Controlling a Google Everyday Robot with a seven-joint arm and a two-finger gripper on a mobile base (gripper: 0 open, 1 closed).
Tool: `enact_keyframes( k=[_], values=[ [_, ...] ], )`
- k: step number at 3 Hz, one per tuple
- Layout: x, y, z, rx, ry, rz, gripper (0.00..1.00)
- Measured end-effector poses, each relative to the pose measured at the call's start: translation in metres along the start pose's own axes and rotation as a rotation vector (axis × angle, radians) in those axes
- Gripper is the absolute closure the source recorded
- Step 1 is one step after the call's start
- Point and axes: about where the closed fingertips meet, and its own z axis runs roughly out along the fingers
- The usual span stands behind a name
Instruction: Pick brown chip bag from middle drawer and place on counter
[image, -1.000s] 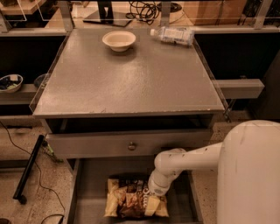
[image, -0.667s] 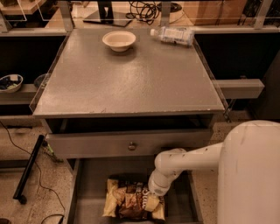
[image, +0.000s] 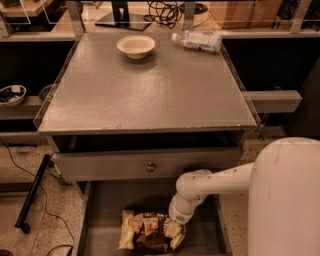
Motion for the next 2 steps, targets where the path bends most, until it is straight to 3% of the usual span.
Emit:
enact_keyframes(
  k=[2],
  values=[
    [0.0,0.0,0.0,0.0,0.0,0.0,1.0]
  ],
)
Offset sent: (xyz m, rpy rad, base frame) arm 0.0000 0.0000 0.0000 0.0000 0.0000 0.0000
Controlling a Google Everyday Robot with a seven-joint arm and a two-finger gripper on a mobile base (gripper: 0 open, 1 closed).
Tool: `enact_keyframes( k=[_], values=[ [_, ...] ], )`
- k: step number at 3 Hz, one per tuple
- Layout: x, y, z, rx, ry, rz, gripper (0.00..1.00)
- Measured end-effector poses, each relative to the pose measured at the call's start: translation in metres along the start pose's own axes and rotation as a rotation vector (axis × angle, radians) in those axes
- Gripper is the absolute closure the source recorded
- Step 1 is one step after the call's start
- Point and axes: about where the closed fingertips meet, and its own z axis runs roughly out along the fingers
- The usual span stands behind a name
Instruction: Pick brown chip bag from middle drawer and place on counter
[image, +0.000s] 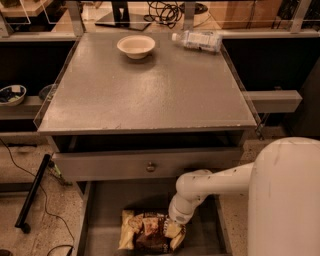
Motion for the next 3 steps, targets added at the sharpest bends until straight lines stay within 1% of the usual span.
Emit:
enact_keyframes(
  k=[1,2,3],
  values=[
    [-0.007,0.004,-0.009,-0.006,-0.02,-0.009,1.0],
    [-0.016,0.008,-0.028,-0.001,-0.046,-0.024,1.0],
    [-0.021,0.014,-0.049,0.023,-0.068,-0.03,1.0]
  ],
)
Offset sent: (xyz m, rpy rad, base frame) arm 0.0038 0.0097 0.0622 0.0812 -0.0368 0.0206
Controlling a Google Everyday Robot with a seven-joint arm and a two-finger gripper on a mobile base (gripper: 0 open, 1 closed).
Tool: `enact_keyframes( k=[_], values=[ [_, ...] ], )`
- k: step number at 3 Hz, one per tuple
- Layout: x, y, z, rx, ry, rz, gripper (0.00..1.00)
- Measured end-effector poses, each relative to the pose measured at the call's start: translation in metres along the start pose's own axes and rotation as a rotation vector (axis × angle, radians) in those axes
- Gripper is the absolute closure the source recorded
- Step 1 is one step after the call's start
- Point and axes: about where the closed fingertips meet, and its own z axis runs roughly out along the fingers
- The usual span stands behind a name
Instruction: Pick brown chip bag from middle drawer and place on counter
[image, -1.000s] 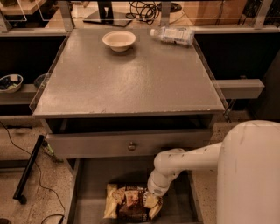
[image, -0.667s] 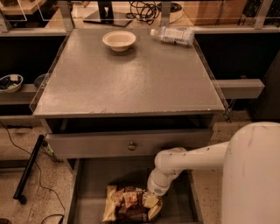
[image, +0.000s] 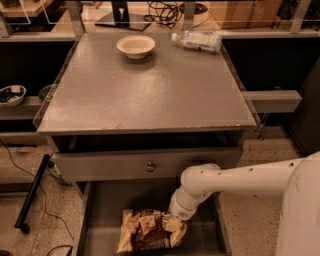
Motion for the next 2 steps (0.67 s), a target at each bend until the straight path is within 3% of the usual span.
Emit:
enact_keyframes(
  k=[1,2],
  values=[
    [-0.003,0.006,-0.023,0.029,-0.013,-0.005,1.0],
    [0.003,0.024,-0.079,0.073,0.007,0.02,1.0]
  ],
)
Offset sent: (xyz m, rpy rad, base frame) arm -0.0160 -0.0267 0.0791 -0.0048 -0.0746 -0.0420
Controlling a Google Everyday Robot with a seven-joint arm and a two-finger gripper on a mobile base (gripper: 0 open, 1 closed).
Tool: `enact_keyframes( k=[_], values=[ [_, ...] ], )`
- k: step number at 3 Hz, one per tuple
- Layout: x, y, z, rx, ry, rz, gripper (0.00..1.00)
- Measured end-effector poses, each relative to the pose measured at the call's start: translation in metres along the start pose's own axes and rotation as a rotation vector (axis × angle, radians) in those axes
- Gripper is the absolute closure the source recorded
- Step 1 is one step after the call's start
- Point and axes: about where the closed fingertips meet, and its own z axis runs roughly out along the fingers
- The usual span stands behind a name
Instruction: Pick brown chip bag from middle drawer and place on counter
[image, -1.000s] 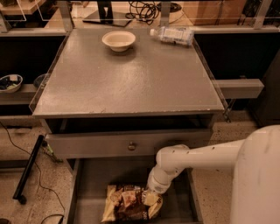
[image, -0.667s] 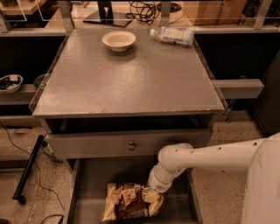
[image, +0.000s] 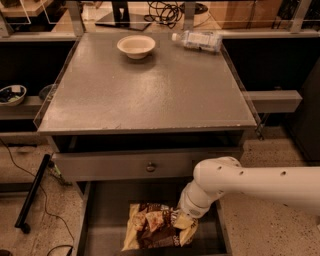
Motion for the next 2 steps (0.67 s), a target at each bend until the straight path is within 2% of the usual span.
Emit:
enact_keyframes(
  k=[1,2],
  values=[
    [0.0,0.0,0.0,0.0,0.0,0.0,1.0],
    [-0.004,0.01,-0.028,0.021,-0.017,-0.027,1.0]
  ],
)
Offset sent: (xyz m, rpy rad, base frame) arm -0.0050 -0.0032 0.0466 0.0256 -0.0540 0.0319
